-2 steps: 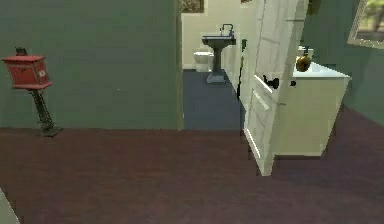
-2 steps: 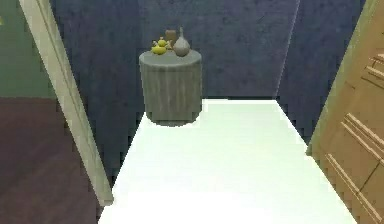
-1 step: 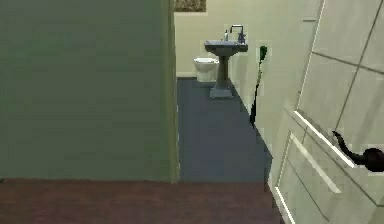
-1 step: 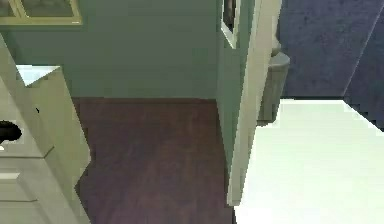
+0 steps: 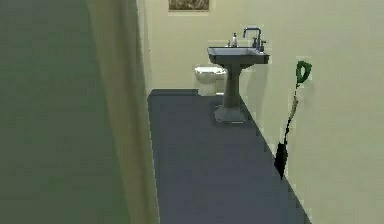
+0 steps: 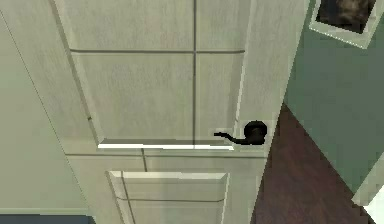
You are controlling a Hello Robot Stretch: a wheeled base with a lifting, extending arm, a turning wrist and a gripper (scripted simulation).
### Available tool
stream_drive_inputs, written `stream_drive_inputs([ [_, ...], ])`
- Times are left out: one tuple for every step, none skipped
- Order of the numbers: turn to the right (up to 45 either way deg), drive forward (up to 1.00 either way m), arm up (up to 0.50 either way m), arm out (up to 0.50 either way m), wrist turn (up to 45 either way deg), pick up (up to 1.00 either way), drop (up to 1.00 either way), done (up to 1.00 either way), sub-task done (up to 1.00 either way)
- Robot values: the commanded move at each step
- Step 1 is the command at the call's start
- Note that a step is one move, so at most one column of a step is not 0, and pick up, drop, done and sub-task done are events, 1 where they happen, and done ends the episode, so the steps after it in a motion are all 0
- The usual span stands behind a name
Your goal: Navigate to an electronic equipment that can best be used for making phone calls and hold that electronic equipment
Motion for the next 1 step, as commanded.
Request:
stream_drive_inputs([
  [6.0, 0.00, 0.00, 0.00, 0.0, 0.00, 0.00, 0.00, 0.00],
])
